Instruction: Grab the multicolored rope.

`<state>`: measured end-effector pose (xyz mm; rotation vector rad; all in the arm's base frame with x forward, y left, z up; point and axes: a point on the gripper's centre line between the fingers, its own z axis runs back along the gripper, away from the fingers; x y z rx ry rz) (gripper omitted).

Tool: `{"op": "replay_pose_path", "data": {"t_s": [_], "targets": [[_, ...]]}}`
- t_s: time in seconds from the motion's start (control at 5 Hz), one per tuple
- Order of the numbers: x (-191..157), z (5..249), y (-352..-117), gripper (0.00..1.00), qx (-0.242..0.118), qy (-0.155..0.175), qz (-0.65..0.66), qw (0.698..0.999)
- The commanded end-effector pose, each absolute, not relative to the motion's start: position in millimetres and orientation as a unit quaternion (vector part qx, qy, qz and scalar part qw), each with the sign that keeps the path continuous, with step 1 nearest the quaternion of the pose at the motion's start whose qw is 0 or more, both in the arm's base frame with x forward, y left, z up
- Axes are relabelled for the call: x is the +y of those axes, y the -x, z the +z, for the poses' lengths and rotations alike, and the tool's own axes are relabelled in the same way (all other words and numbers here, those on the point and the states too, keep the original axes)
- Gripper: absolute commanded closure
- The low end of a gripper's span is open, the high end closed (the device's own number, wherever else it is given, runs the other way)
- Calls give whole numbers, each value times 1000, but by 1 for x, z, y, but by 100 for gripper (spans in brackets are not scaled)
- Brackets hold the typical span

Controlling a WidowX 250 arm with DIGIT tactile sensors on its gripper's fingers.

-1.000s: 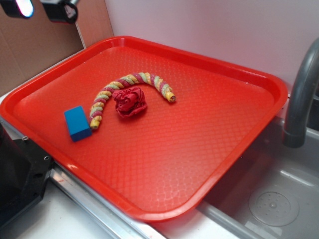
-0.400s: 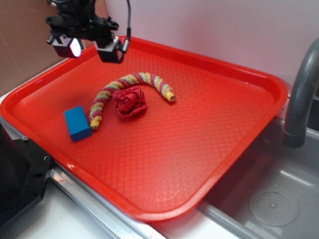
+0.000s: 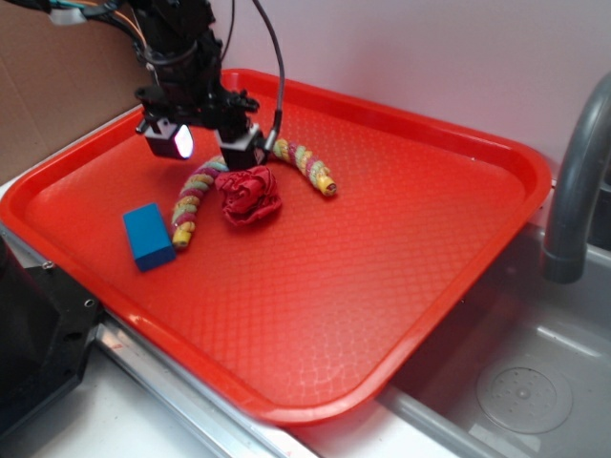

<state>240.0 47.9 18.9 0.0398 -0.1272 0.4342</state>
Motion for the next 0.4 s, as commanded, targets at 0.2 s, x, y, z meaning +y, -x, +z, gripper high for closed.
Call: {"op": "replay_pose_path", "data": {"t_s": [0.2], "targets": [[45, 18, -241, 100, -79, -8, 187, 979]]}}
